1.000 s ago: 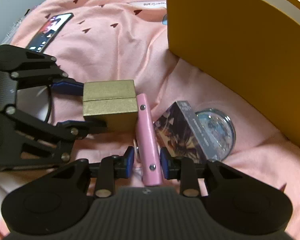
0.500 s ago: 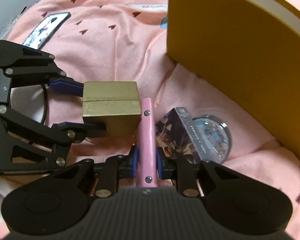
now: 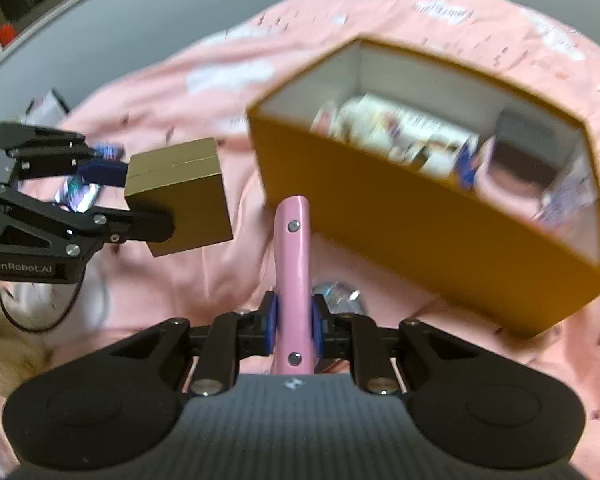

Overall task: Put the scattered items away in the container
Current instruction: 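Lift the gold box and pink card holder and carry them over the box with both tools, then lower the gold box in with the left tool while the right tool lowers the card holder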

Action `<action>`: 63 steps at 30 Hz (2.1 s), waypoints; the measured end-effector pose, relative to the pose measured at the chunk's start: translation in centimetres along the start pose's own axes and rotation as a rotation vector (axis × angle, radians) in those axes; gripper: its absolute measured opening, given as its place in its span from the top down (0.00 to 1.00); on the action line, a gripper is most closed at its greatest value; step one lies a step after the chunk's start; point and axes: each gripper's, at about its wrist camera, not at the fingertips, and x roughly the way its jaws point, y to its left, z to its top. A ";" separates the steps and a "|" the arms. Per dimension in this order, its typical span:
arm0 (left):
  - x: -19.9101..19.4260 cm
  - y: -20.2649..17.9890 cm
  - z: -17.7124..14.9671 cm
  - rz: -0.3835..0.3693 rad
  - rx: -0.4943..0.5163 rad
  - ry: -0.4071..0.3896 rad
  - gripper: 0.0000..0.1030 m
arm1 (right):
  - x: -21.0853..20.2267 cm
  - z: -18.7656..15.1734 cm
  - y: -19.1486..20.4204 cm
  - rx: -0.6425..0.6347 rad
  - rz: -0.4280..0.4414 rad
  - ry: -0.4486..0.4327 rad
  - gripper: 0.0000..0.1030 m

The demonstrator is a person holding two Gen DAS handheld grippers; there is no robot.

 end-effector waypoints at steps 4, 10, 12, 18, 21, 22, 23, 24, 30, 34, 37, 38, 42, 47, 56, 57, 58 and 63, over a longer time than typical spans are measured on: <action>-1.6 -0.2 3.5 0.018 0.074 -0.082 0.49 | -3.8 3.0 -0.4 -0.020 -0.010 -0.115 0.81; 0.4 -0.4 8.1 0.091 0.216 -0.157 0.49 | -5.6 6.9 -1.3 -0.197 -0.146 -0.232 0.81; 2.2 0.1 9.3 0.114 0.239 -0.148 0.49 | -4.6 8.0 -2.2 -0.231 -0.189 -0.238 0.81; 8.4 3.1 12.3 0.050 0.121 -0.112 0.49 | -0.2 11.1 -7.8 -0.107 -0.233 -0.211 0.81; 11.3 3.6 12.9 0.069 0.138 -0.108 0.49 | 1.8 11.8 -9.6 -0.111 -0.249 -0.216 0.81; 12.2 3.5 13.0 0.083 0.172 -0.110 0.49 | 2.4 11.9 -9.7 -0.137 -0.253 -0.215 0.81; 13.0 3.4 13.0 0.098 0.210 -0.109 0.49 | 3.0 11.9 -9.8 -0.167 -0.256 -0.211 0.81; 13.7 3.4 13.0 0.111 0.245 -0.103 0.49 | 3.5 12.0 -9.9 -0.193 -0.255 -0.204 0.81; 16.9 1.2 11.7 0.189 0.568 -0.083 0.49 | 6.0 12.8 -10.2 -0.318 -0.292 -0.161 0.81; 18.6 -0.5 9.2 0.210 0.856 -0.068 0.49 | 6.0 12.9 -10.8 -0.311 -0.279 -0.156 0.81; 20.1 -1.2 7.9 0.239 1.015 -0.048 0.49 | 6.2 12.9 -11.0 -0.301 -0.266 -0.142 0.81; 20.5 -1.3 7.7 0.253 1.046 -0.041 0.49 | 6.3 12.9 -10.9 -0.300 -0.270 -0.133 0.81; 21.7 -1.6 7.0 0.314 1.154 -0.043 0.49 | 6.9 13.0 -11.0 -0.283 -0.281 -0.103 0.81; 22.6 -1.6 6.4 0.302 1.245 0.003 0.49 | 6.7 13.3 -10.7 -0.278 -0.285 -0.096 0.81; 22.8 0.8 8.4 0.180 1.091 0.157 0.47 | 7.9 13.5 -10.9 -0.198 -0.266 -0.039 0.81; 22.7 0.9 8.5 0.170 1.076 0.168 0.47 | 8.0 13.5 -10.9 -0.199 -0.261 -0.033 0.81; 22.6 0.5 8.6 0.163 1.069 0.173 0.47 | 8.0 13.4 -10.9 -0.199 -0.256 -0.028 0.81; 21.2 0.9 9.2 0.108 1.016 0.180 0.41 | 8.0 13.1 -10.9 -0.222 -0.236 -0.020 0.81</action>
